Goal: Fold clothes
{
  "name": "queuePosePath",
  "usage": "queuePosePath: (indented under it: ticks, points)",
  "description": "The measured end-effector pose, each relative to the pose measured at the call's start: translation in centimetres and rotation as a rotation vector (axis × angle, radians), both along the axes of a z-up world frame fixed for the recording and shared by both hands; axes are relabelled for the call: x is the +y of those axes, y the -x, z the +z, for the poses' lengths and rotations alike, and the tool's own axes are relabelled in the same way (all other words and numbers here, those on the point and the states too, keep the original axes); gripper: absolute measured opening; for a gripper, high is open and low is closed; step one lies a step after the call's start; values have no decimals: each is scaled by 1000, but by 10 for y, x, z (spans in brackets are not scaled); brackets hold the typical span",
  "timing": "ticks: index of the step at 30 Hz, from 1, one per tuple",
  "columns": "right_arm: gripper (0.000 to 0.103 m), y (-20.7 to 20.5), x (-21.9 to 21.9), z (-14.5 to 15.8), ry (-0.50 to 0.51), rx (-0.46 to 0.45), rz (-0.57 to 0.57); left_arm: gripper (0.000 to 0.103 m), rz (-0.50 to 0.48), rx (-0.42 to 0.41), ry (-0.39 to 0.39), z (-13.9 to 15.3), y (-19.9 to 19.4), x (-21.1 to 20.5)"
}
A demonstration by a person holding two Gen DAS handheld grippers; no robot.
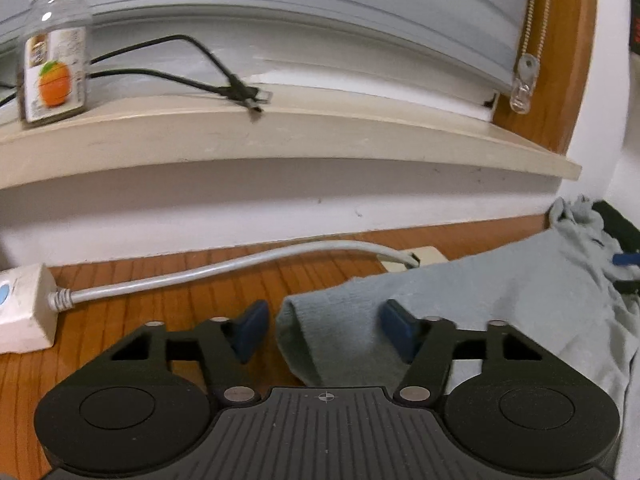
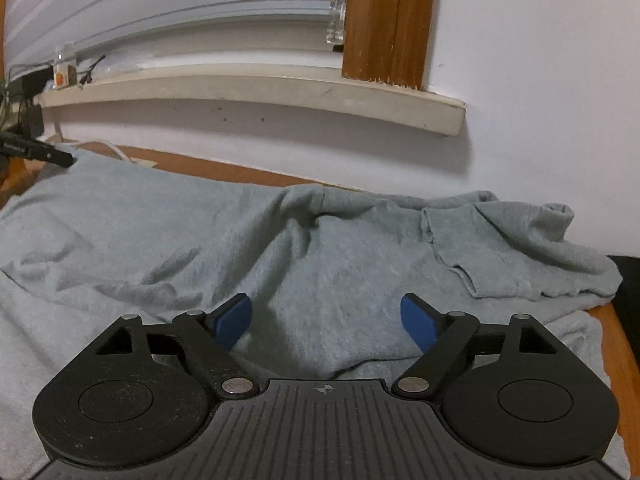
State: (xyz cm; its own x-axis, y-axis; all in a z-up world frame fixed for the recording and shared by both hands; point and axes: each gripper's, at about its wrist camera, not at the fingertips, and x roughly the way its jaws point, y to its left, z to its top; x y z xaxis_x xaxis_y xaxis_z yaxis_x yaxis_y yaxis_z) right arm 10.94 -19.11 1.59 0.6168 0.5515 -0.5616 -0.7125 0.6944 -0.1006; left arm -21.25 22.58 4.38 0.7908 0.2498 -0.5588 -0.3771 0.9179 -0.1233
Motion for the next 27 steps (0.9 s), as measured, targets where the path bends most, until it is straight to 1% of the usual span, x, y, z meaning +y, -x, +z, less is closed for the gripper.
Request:
queuePosePath:
  ticks: [1,3,4,6,7,8,9,10,12,13,18,19,21,23,26,27]
  points:
    - [81,3,3,0,18,-15,1,54,-5,0,-11,1,-1,-2]
    - [81,8,8,-1,56,-49,3,53,-7,11,-31,2,-4,-4]
    - [82,11,10,-2,70,-68,3,50,-6,13,-37,2,-5,-4]
    - [82,14,10,-2,77,-87,-1,44,10,-5,-48,6,-1,-3]
    - [82,13,9,-1,75,-86,-5,35,18,-14,-53,8,1,-3]
    - [83,12,8,-1,71,-80,-11,19,26,-24,-59,10,2,-3]
    - [83,11,7,-1,68,-73,-16,16,33,-33,-65,12,4,-2]
    - [83,10,7,-1,65,-68,-18,12,41,-42,-70,14,6,-2]
    - [84,8,6,-1,63,-60,-19,11,57,-60,-78,18,10,0]
    - [84,8,6,-1,62,-57,-20,11,62,-61,-69,18,12,1]
    - [85,8,5,-1,63,-56,-23,12,45,-13,-58,11,10,4]
    - [85,8,5,-1,64,-57,-23,14,46,-7,-54,9,9,4]
    - [85,9,5,-2,64,-58,-24,21,53,3,-47,6,7,5]
    - [85,9,5,-1,65,-59,-27,34,62,6,-48,5,7,5]
    - [85,8,3,0,55,-61,-49,36,63,17,-60,5,8,2]
    - [84,6,-1,3,30,-54,-58,36,59,20,-63,4,7,1]
